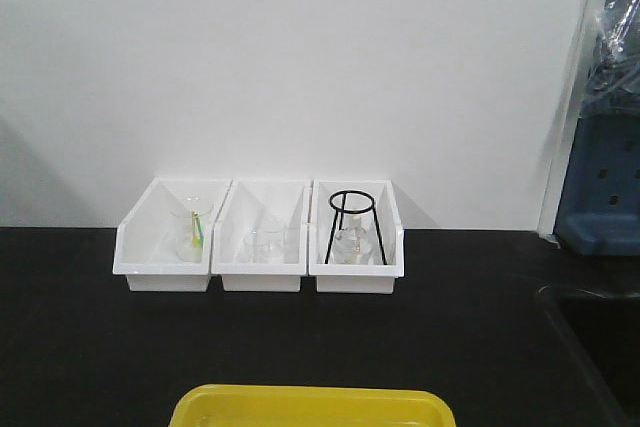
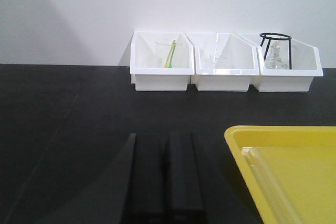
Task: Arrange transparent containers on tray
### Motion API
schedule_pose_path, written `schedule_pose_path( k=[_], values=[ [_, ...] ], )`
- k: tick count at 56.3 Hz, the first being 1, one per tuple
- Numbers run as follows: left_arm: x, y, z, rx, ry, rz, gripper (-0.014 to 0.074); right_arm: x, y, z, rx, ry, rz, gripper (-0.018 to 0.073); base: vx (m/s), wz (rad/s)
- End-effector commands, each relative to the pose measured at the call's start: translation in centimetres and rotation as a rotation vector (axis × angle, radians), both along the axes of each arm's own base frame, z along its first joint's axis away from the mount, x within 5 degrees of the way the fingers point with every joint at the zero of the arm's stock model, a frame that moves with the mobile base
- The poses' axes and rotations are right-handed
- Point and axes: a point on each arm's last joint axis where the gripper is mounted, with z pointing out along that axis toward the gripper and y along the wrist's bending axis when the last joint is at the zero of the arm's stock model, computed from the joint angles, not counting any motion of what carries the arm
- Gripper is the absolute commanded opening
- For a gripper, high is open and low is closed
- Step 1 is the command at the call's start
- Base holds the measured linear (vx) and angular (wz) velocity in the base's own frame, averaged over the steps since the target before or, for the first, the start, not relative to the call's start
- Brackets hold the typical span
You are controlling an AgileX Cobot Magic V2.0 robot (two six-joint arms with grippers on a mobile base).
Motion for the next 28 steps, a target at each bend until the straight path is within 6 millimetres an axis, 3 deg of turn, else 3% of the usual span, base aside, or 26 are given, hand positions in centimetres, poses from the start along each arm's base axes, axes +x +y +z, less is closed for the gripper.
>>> schedule_pose_path(
  k=[1, 28],
  values=[
    [0.04, -0.07, -0.36, -0.017, -0.06, -0.006, -0.0003, 0.07, 0.09, 0.44, -0.006, -0.078, 0.011, -0.0011, 0.0, 0.0],
    [0.04, -0.07, -0.36, -0.017, -0.06, -0.006, -0.0003, 0.07, 0.09, 0.44, -0.006, -0.078, 0.011, -0.0011, 0.0, 0.0]
  ],
)
